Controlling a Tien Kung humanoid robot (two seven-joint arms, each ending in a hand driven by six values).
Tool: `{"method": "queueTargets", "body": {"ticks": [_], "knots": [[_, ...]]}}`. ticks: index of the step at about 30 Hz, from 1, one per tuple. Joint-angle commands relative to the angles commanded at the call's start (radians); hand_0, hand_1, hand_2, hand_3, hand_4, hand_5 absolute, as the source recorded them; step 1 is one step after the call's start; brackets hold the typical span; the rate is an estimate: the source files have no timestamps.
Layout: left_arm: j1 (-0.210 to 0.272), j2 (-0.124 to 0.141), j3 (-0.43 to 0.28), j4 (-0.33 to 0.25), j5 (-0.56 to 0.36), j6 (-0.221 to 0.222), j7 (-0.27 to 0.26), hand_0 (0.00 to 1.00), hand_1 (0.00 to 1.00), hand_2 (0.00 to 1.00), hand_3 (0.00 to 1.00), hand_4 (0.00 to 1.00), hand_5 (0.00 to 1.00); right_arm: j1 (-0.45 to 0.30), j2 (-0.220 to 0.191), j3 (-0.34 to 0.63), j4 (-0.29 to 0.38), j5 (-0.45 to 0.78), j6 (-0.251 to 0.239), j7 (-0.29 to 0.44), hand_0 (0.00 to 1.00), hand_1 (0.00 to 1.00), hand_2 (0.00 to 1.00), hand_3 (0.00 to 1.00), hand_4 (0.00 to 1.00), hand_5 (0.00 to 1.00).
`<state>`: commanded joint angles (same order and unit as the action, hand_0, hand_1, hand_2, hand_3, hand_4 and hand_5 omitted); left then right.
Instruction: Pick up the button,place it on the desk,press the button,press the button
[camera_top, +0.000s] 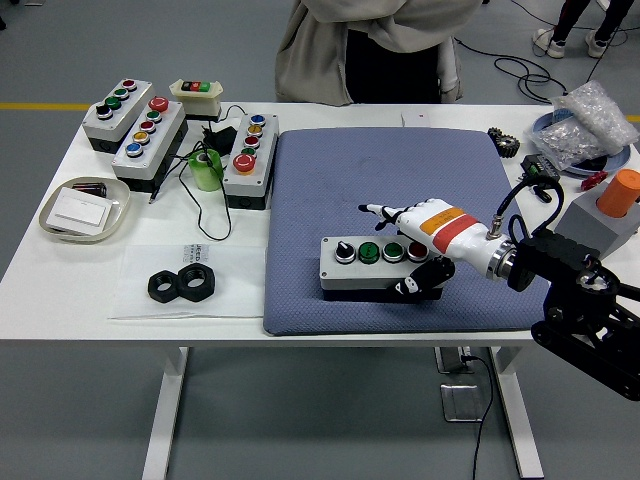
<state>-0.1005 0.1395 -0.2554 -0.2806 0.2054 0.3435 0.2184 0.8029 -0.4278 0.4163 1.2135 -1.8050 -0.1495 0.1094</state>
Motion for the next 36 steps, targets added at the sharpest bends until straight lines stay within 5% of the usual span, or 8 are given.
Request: {"method": "queueTargets", "body": {"ticks": [2,3,11,26,27,31,33,36], "knots": [[0.000,0.000,0.001,0.000,-0.001,0.000,-0.001,0.773,0.802,0.884,0.801,0.565,0.998,0.002,0.000,0.002,0.001,0.002,0.022,-0.002,0.644,0.572,0.847,0.998,0.998,0.061],[0.000,0.001,0.001,0.000,0.000,0.000,0.000,0.773,0.801,0.883,0.801,0.565,0.998,0.004,0.002,0.000,-0.002,0.001,0.033,-0.006,0.937,0.788,0.983,0.998,0.998,0.077],[0.000,0.001,0.000,0.000,0.000,0.000,-0.001,0.773,0.801,0.883,0.799,0.565,0.998,-0.021,-0.016,0.057,0.028,-0.017,0.020,-0.007,0.968,0.853,0.998,0.998,0.998,0.077],[0.002,0.001,-0.001,0.002,0.003,-0.001,-0.001,0.772,0.800,0.883,0.798,0.567,0.998,-0.140,-0.145,0.268,0.287,0.058,0.004,-0.079,0.981,0.860,0.998,0.998,0.998,0.103],[0.003,0.001,-0.003,0.003,0.004,-0.001,0.000,0.772,0.800,0.882,0.798,0.568,0.998,-0.160,-0.160,0.283,0.314,0.108,-0.048,-0.106,0.465,0.371,0.463,0.858,0.697,0.060],[0.006,0.001,-0.008,0.004,0.012,-0.002,0.002,0.772,0.800,0.882,0.798,0.568,0.998,-0.193,-0.186,0.311,0.352,0.223,-0.166,-0.123,0.465,0.371,0.463,0.858,0.697,0.060],[0.008,0.001,-0.011,0.005,0.017,-0.002,0.003,0.772,0.800,0.882,0.798,0.566,0.998,-0.206,-0.200,0.317,0.366,0.258,-0.185,-0.116,0.328,0.167,0.294,0.687,0.642,0.002],[0.009,0.001,-0.013,0.005,0.020,-0.003,0.004,0.772,0.800,0.882,0.798,0.566,0.998,-0.219,-0.214,0.318,0.375,0.250,-0.177,-0.120,0.328,0.167,0.294,0.687,0.642,0.002]]}}
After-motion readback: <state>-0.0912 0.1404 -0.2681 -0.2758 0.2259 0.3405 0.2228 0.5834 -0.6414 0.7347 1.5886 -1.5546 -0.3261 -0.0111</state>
